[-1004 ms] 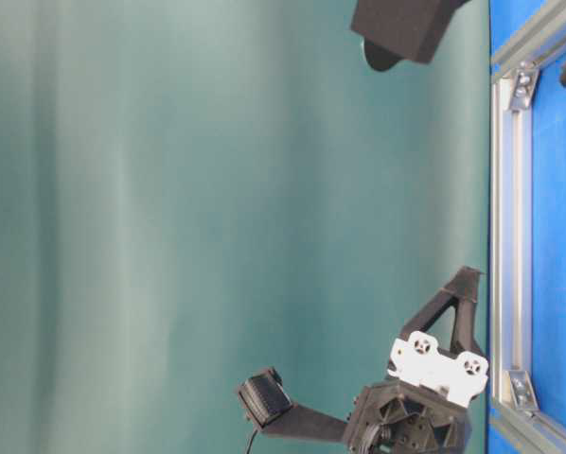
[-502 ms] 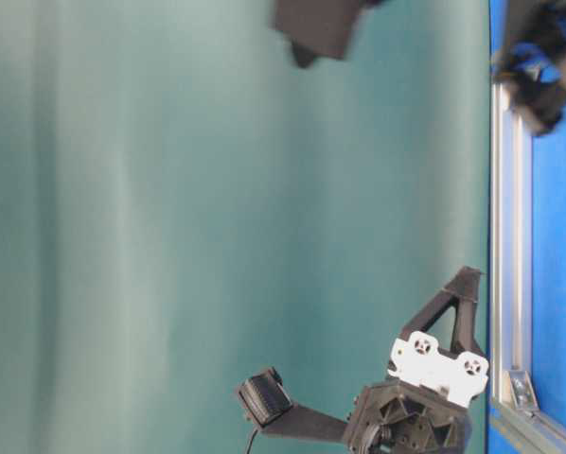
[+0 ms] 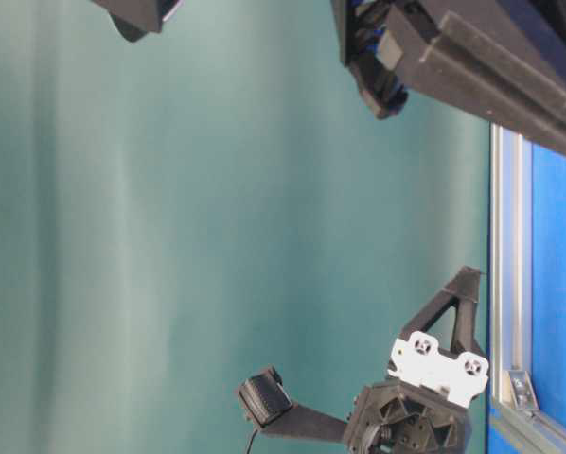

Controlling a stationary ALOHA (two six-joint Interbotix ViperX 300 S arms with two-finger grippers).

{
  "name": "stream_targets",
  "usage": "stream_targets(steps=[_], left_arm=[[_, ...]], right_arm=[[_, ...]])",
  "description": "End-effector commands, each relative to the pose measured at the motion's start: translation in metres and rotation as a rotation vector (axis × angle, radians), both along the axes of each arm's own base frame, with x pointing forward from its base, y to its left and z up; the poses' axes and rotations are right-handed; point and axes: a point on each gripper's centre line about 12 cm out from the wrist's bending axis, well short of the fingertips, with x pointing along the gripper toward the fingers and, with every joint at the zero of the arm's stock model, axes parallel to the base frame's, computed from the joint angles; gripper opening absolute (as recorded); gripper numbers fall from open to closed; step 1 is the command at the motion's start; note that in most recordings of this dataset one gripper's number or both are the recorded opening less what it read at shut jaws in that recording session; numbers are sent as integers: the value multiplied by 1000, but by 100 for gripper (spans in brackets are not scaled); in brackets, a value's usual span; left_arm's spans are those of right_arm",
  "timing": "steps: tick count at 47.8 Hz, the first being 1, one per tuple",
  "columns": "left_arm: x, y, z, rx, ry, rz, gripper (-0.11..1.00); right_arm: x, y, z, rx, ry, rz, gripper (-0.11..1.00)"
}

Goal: Insert the wire through the string loop located on the left side.
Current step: 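Lift the cable with the right gripper and move it toward the frame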

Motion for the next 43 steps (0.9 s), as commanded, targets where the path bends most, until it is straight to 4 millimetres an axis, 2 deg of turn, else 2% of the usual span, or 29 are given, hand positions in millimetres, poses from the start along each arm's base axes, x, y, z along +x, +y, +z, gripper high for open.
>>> stream_targets(steps=[1, 43], left_arm=[[3, -1, 15, 12, -43, -5, 0], [2, -2, 14, 12, -40, -8, 0]], right_arm=[[2, -1, 14, 8, -37, -2, 0], [2, 0, 14, 9, -37, -1, 0]])
